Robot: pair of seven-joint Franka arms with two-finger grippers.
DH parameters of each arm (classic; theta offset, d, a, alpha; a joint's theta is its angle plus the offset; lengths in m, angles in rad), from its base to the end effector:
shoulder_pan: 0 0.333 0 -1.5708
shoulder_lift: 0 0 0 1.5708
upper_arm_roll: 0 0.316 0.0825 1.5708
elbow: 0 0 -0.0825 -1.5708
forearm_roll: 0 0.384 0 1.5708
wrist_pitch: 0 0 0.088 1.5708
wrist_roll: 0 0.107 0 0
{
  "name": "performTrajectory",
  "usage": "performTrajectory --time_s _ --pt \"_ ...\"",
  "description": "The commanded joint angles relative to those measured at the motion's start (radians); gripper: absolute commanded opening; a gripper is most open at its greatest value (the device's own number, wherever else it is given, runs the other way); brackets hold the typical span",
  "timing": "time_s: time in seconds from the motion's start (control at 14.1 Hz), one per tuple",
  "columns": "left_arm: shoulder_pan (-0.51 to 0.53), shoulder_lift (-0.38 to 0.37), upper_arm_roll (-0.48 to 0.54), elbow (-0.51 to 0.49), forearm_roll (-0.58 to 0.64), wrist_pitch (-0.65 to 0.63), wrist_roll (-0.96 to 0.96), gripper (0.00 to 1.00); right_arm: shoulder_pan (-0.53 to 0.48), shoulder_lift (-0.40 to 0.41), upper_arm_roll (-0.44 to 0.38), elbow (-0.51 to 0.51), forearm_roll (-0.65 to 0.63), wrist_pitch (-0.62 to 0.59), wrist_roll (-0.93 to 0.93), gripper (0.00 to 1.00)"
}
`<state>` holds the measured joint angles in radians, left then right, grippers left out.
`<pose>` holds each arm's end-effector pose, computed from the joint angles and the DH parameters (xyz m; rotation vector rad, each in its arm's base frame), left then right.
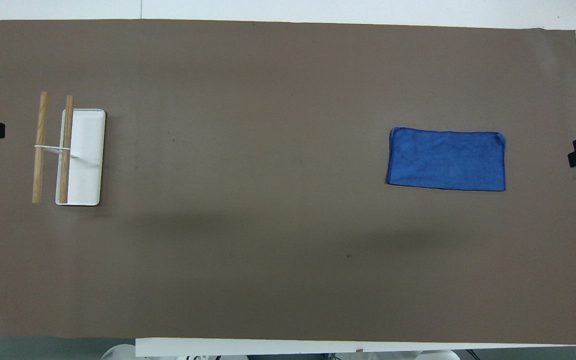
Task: Right arm passes towel to left arm to hang
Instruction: 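Reach the right gripper down to the blue towel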
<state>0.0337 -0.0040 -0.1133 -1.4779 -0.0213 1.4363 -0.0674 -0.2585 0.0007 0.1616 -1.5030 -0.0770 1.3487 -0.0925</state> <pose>0.5375 -0.0455 0.6584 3.1230 -0.0229 -0.0610 0.5273 -0.0609 0.6381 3.0704 -0.0238 -0.2484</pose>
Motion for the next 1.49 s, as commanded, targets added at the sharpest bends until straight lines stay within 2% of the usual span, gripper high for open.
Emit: performTrajectory --time_s 0.0,0.57,0.64,0.78,1.06,1.28,1.42 --pt "0.003 -0.025 0.004 -0.024 -0.012 -0.01 0.011 1.0 -0.01 -0.03 0.003 -0.039 0.017 0.027 -0.021 1.0" --pt "0.003 -0.025 0.004 -0.024 -0.012 -0.01 0.011 1.0 -0.016 -0.03 0.004 -0.039 0.022 0.033 -0.038 1.0" --pt "0.003 -0.025 0.004 -0.024 -0.012 -0.01 0.011 1.0 -0.009 -0.03 0.003 -0.048 0.029 0.064 -0.05 1.0" --pt "0.003 -0.025 0.004 -0.024 -0.012 -0.01 0.011 1.0 -0.002 0.002 0.004 -0.118 0.034 0.2 -0.023 1.0" --pt "0.003 -0.025 0.004 -0.024 -0.012 -0.01 0.011 1.0 0.065 0.119 0.007 -0.274 0.074 0.51 0.071 1.0" --pt "0.003 -0.025 0.004 -0.022 -0.012 -0.01 0.011 1.0 0.123 0.145 0.007 -0.445 0.083 0.746 0.112 1.0" --pt "0.003 -0.025 0.004 -0.024 -0.012 -0.01 0.011 1.0 0.117 0.18 0.007 -0.523 0.085 0.846 0.114 1.0"
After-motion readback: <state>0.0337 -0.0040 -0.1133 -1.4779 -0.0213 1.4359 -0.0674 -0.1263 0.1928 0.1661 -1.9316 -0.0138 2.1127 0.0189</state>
